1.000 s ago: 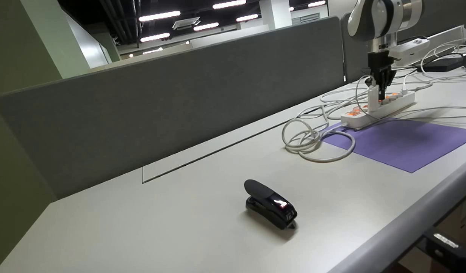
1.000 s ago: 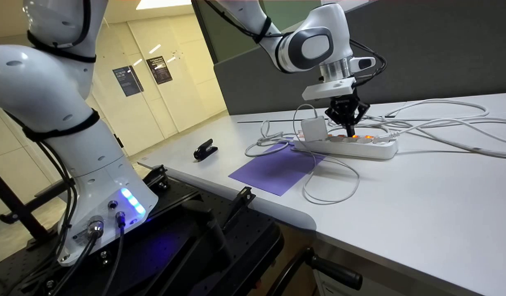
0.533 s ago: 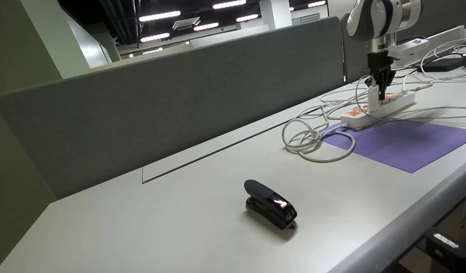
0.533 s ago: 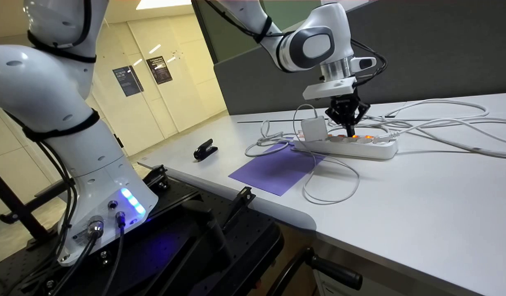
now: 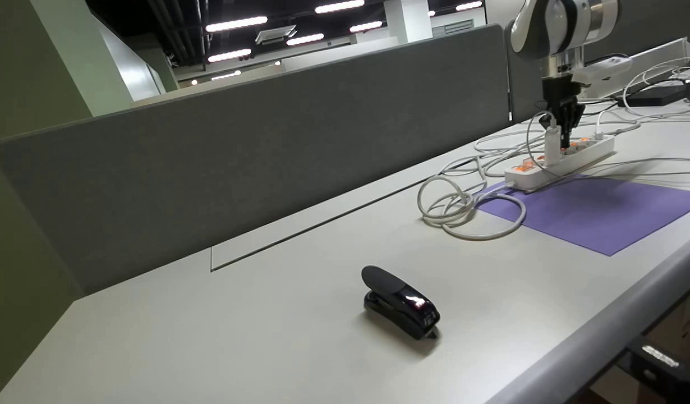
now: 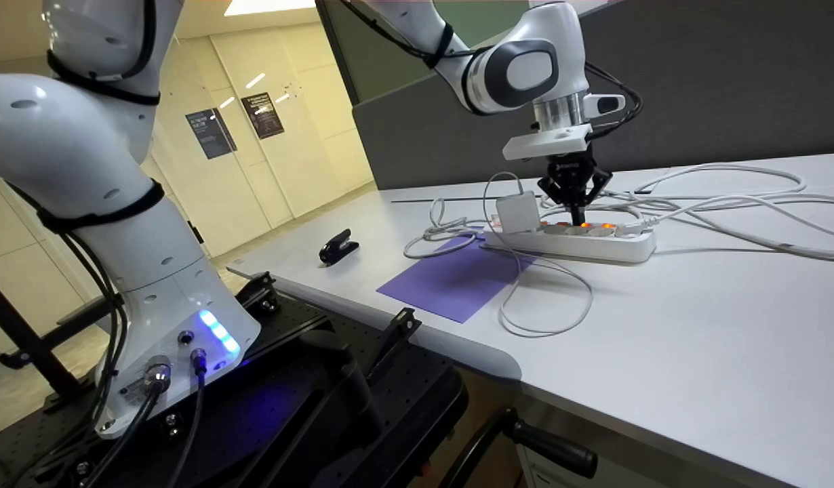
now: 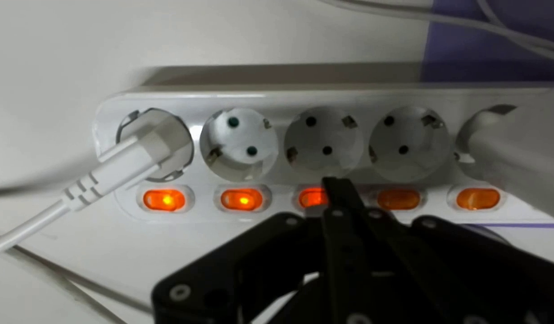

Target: Turn off the second right switch on the adapter

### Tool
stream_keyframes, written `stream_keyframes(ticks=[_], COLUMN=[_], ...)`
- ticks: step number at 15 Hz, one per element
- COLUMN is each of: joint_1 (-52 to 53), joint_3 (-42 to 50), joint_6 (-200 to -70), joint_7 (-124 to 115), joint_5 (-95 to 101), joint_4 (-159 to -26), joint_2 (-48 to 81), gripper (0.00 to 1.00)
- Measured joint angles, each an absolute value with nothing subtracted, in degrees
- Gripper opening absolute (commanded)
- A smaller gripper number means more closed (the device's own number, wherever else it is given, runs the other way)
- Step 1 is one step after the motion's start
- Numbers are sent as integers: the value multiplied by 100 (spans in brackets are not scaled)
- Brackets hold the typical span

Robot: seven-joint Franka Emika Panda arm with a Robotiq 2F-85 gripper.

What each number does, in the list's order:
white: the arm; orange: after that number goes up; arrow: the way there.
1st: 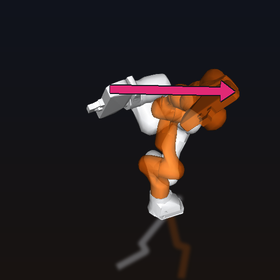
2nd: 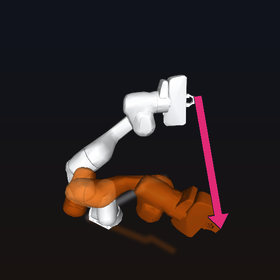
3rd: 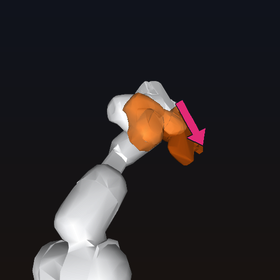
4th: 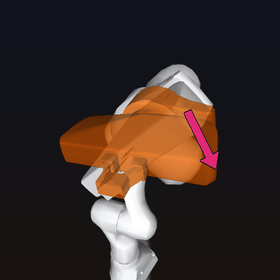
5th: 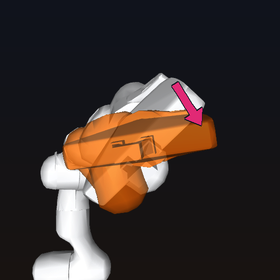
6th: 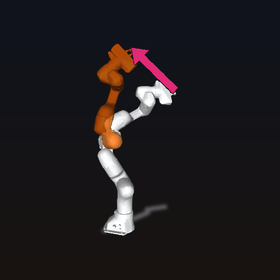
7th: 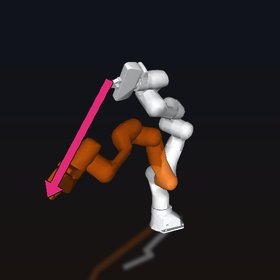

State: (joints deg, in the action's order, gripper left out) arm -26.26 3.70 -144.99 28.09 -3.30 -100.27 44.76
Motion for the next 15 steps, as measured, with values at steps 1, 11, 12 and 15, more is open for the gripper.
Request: stream_keyframes(ticks=[1,11,12,15], joint_1=[-2624,-2214,-2206,-2206], joint_3=[372,769,783,788], joint_6=[-14449,-13335,-13155,-12788], joint_7=[2804,1444,1330,1180], joint_5=[-330,-336,-343,-372], joint_4=[-9991,-9176,-9032,-8750], joint_2=[4491,4869,4936,5067], gripper=[0,0,0,0])
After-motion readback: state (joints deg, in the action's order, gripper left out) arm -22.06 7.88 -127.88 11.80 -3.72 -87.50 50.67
